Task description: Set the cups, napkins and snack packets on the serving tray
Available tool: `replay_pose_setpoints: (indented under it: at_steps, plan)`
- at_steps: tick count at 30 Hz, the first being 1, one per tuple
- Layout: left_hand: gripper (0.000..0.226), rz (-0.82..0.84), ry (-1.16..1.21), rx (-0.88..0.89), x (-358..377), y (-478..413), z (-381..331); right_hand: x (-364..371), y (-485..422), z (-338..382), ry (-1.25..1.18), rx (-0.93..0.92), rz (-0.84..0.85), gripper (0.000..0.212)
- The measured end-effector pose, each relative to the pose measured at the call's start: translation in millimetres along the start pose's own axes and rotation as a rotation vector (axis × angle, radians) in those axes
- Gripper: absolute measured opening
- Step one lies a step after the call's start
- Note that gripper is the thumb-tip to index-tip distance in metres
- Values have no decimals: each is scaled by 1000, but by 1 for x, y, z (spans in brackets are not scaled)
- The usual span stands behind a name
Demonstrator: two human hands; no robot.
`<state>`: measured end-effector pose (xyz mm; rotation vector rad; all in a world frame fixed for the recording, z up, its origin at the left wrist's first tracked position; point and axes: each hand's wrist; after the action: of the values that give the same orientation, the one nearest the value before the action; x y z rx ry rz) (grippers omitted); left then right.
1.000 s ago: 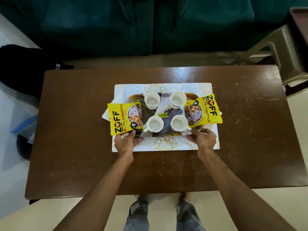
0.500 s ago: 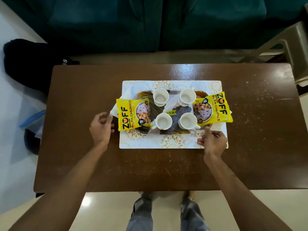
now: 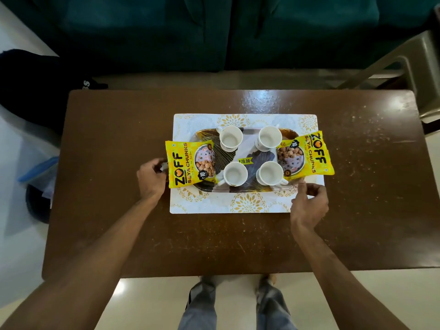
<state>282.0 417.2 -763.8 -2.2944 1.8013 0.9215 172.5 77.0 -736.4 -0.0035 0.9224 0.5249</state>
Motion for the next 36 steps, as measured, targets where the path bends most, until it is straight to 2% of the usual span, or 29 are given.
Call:
replay_pose_setpoints:
  at_steps: [5, 15, 23, 28, 32, 36]
  plan:
    - [26, 48, 33, -32, 9, 7, -5, 0, 2, -2, -6, 1, 13, 12]
    - [32, -24, 148, -109, 4, 6, -1, -1, -4, -5, 9, -10, 25, 9]
    - [33, -40, 259, -124, -4, 13, 5, -19, -35, -3, -13, 68, -81, 14]
    - [33, -31, 292, -158, -3, 13, 11, -21, -57, -12, 3, 69, 78, 22]
    - [33, -79, 320, -217, 4, 10, 14, -13, -62, -14, -17, 88, 189, 12]
    - [33, -92, 352, -246, 5, 14, 14, -9, -68, -15, -7, 108, 230, 13]
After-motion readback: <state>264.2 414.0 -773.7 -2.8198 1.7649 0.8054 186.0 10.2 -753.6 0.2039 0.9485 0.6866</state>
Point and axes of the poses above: each hand's wrist, its own y-axis away from the middle knuckle, its own x-axis out of the palm, z = x × y, and after that the axes turned 12 degrees about y, right-handed
